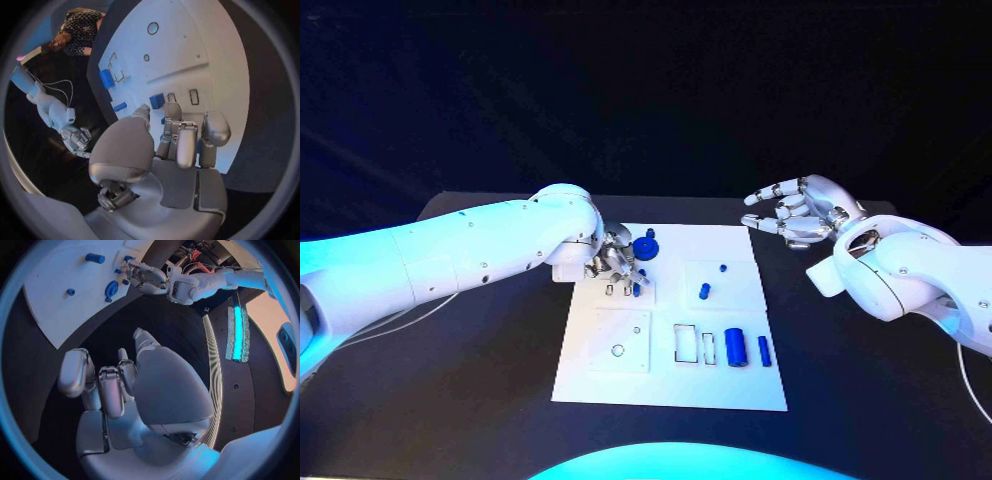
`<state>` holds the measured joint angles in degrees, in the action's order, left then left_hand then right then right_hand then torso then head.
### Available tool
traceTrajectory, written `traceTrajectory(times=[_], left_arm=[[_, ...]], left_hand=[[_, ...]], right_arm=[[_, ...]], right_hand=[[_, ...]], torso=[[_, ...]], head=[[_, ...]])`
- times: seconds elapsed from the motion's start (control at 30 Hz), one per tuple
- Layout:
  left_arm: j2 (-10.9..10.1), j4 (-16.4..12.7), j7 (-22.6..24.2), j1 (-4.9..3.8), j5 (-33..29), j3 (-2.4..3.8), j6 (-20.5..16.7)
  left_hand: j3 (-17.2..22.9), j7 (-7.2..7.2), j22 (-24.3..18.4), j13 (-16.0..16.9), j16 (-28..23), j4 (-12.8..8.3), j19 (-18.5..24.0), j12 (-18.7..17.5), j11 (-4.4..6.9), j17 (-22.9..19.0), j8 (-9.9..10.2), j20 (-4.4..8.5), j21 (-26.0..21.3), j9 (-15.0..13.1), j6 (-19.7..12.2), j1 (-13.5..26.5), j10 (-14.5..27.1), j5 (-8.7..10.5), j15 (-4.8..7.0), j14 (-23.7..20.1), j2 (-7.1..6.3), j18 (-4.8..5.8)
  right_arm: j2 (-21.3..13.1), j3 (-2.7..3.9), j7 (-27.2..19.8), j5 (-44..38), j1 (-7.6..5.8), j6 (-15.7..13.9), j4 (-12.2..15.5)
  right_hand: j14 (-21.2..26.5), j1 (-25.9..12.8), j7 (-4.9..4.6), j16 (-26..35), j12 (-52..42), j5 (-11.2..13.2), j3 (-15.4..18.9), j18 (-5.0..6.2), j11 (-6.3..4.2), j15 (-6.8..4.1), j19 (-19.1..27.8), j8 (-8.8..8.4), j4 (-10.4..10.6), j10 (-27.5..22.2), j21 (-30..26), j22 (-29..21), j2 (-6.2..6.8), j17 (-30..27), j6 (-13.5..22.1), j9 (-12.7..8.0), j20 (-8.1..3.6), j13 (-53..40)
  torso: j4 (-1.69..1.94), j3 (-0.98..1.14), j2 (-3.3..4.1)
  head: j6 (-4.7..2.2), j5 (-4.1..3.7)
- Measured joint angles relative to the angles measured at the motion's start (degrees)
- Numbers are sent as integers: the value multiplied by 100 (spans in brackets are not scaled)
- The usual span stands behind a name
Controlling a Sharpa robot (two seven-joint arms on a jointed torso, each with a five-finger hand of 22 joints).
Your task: Assemble the parts on the task board
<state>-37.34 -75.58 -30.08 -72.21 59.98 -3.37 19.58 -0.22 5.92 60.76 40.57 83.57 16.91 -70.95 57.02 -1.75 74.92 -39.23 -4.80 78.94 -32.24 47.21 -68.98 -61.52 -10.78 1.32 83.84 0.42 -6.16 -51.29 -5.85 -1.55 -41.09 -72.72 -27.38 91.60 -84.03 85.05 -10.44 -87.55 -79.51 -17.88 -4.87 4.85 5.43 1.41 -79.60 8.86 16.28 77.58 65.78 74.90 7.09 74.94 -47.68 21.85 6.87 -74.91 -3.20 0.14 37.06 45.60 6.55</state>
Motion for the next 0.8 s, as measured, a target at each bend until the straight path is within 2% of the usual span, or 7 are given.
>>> traceTrajectory(times=[0.3,0.7,0.8], left_arm=[[13,21,-1,1,-56,-7,38],[33,55,-3,3,-95,-28,115],[37,58,-3,3,-110,-30,122]], left_hand=[[25,0,48,48,23,-25,0,28,0,0,-27,0,23,-53,0,-210,0,0,0,0,29,0],[24,0,80,76,45,-24,0,55,0,-1,-27,0,23,-63,0,-217,0,0,0,0,36,0],[90,-1,102,105,68,-9,-20,78,4,-1,-27,20,49,-87,2,-383,-5,0,1,1,74,0]], right_arm=[[14,0,6,-4,1,27,-2],[22,-1,13,-5,3,66,-8],[27,-1,14,-5,3,75,-12]], right_hand=[[0,0,0,0,0,0,-31,0,0,0,0,0,0,0,0,0,0,0,0,0,0,0],[0,23,0,0,0,0,-47,0,0,0,0,23,-16,0,0,0,24,-1,0,0,0,0],[0,23,0,0,0,0,-47,0,0,0,0,23,-16,0,0,-1,23,-1,0,0,0,0]], torso=[[7,3,-2],[7,0,-2],[7,0,-1]], head=[[18,-9],[34,-18],[36,-19]])
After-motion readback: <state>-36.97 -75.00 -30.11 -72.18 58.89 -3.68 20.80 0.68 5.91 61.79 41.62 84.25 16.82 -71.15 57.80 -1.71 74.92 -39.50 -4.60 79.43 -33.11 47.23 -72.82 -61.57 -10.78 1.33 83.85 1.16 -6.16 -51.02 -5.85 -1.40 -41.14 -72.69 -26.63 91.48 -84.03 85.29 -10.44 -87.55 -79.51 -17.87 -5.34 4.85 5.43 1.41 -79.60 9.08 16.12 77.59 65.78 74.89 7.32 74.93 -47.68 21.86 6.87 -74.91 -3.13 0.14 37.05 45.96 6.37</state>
